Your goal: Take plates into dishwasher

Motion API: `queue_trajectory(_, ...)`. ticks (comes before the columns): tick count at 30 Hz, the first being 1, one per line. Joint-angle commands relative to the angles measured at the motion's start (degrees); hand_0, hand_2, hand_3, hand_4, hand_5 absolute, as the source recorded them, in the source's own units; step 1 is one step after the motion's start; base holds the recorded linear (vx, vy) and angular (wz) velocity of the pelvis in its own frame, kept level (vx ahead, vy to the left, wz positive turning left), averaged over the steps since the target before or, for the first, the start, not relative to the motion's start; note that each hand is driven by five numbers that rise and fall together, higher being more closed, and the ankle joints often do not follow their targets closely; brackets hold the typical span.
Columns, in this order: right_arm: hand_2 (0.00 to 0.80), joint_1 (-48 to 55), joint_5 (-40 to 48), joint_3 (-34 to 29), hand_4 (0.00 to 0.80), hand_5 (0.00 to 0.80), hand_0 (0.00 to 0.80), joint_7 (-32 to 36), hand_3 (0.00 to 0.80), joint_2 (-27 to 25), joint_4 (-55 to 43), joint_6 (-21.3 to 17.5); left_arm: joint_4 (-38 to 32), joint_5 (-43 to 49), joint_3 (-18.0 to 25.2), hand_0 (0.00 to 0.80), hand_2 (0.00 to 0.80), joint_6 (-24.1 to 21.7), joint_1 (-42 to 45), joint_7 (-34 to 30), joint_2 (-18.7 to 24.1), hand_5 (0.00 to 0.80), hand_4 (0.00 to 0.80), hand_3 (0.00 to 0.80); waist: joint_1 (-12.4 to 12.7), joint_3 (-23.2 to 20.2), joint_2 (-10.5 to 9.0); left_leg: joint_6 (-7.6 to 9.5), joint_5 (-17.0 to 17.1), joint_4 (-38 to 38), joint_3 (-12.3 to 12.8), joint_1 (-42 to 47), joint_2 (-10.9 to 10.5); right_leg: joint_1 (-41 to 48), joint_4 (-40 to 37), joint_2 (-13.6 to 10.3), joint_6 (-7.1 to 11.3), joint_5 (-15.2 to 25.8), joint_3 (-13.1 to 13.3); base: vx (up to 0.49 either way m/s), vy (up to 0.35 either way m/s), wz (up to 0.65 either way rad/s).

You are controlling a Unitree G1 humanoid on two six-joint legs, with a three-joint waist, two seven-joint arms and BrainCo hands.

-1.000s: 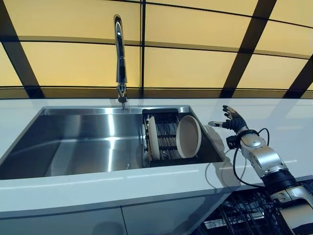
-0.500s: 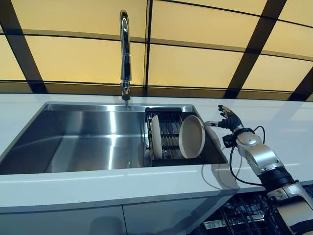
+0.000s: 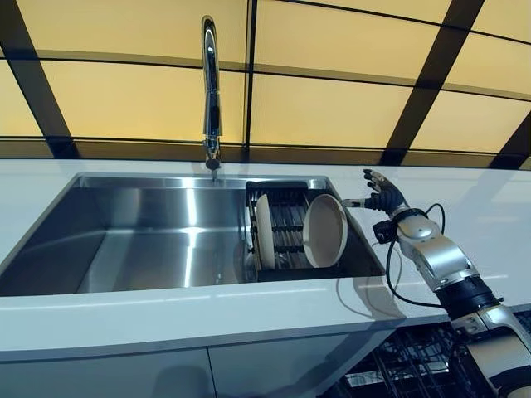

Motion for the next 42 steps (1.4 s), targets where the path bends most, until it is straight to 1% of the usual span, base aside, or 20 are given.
queue_trajectory(1, 0.0, -7.1, -1.8, 3.2, 0.0, 0.0, 0.0, 0.3, 0.0, -2.3, -2.4, -0.9, 3.4, 2.7, -4.0, 0.0, 0.0, 0.2, -3.1, 0.3, 0.6, 0.0, 0.0, 0.0, 1.5, -1.5, -0.38, 0.86, -2.0, -0.1, 1.9, 2.5, 0.0, 0.6, 1.3, -1.4, 0.58, 0.3, 0.4, 0.0, 0.0, 0.0)
queue_trajectory(7, 0.0, -7.6, -1.9, 3.4, 0.0, 0.0, 0.0, 0.3, 0.0, -2.3, -2.6, -1.0, 3.6, 2.9, -3.9, 0.0, 0.0, 0.3, -3.2, 0.2, 0.6, 0.0, 0.0, 0.0, 1.4, -1.5, -0.51, 0.84, -2.0, -0.1, 2.1, 2.6, 0.1, 0.7, 1.2, -1.4, 0.58, 0.4, 0.4, 0.0, 0.0, 0.0)
queue_trajectory(14, 0.0, -8.2, -4.0, 4.2, 0.0, 0.0, 0.0, 1.9, 0.0, -2.2, -3.1, 0.5, 3.5, 3.1, -3.9, 0.0, 0.0, 0.4, -3.2, 0.2, 0.6, 0.0, 0.0, 0.0, 1.5, -1.6, -0.59, 0.83, -2.0, -0.1, 2.0, 2.7, 0.0, 0.7, 1.4, -1.4, 0.63, 0.4, 0.3, 0.0, 0.0, 0.0)
queue_trajectory(17, 0.0, -8.3, -6.0, 4.9, 0.0, 0.0, 0.0, 3.5, 0.0, -2.3, -2.7, 1.7, 3.3, 3.0, -3.9, 0.0, 0.0, 0.7, -3.3, 0.3, 0.5, 0.0, 0.0, 0.0, 1.6, -1.5, -0.62, 0.87, -2.0, -0.1, 1.9, 2.6, 0.0, 0.7, 1.4, -1.4, 0.61, 0.3, 0.3, 0.0, 0.0, 0.0)
queue_trajectory(18, 0.0, -8.3, -8.2, 5.4, 0.0, 0.0, 0.0, 5.1, 0.0, -2.3, -2.3, 2.9, 3.2, 3.0, -3.8, 0.0, 0.0, 0.9, -3.5, 0.2, 0.5, 0.0, 0.0, 0.0, 1.6, -1.6, -0.64, 0.89, -2.0, -0.1, 1.9, 2.7, -0.1, 0.6, 1.4, -1.4, 0.59, 0.3, 0.3, 0.0, 0.0, 0.0)
queue_trajectory(23, 0.0, -8.8, -13.3, 7.5, 0.0, 0.0, 0.0, 10.2, 0.0, -3.8, -0.5, 6.0, 3.1, 2.9, -3.7, 0.0, 0.0, 1.4, -3.4, 0.4, 0.7, 0.0, 0.0, 0.0, 1.7, -1.4, -0.91, 0.92, -2.0, -0.1, 2.0, 2.7, -0.1, 0.7, 1.3, -1.5, 0.73, 0.6, 0.1, 0.0, 0.0, 0.0)
queue_trajectory(26, 0.0, -10.1, -13.9, 8.5, 0.0, 0.0, 0.0, 12.6, 0.0, -4.6, 0.4, 6.9, 3.2, 3.1, -3.6, 0.0, 0.0, 1.4, -3.4, 0.4, 0.9, 0.0, 0.0, 0.0, 1.7, -1.4, -1.03, 0.84, -2.0, -0.1, 2.0, 2.6, -0.1, 0.6, 1.3, -1.5, 0.83, 0.7, 0.1, 0.0, 0.0, 0.0)
queue_trajectory(29, 0.0, -10.9, -13.7, 9.1, 0.0, 0.0, 0.0, 13.0, 0.0, -4.8, 1.1, 6.9, 3.2, 2.9, -3.7, 0.0, 0.0, 1.4, -3.4, 0.4, 1.0, 0.0, 0.0, 0.0, 1.7, -1.4, -1.08, 0.82, -1.9, -0.1, 2.0, 2.6, -0.1, 0.6, 1.3, -1.5, 0.83, 0.7, 0.0, 0.0, 0.0, 0.0)
queue_trajectory(38, 0.0, -12.0, -15.3, 9.8, 0.0, 0.0, 0.0, 15.6, 0.0, -5.1, 1.4, 8.5, 2.9, 3.3, -3.4, 0.0, 0.0, 1.2, -3.3, 0.1, 1.2, 0.0, 0.0, 0.0, 1.9, -1.5, -1.12, 0.88, -1.9, -0.1, 2.0, 2.5, -0.2, 0.4, 1.5, -1.6, 0.93, 0.8, 0.0, 0.0, 0.0, 0.0)
queue_trajectory(42, 0.0, -12.2, -15.6, 9.9, 0.0, 0.0, 0.0, 16.2, 0.0, -5.1, 1.7, 8.5, 2.9, 3.2, -3.4, 0.0, 0.0, 1.2, -3.3, -0.1, 1.4, 0.0, 0.0, 0.0, 1.8, -1.4, -1.13, 0.9, -1.9, -0.1, 2.0, 2.6, -0.2, 0.3, 1.6, -1.6, 0.9, 0.8, 0.1, 0.0, 0.0, 0.0)
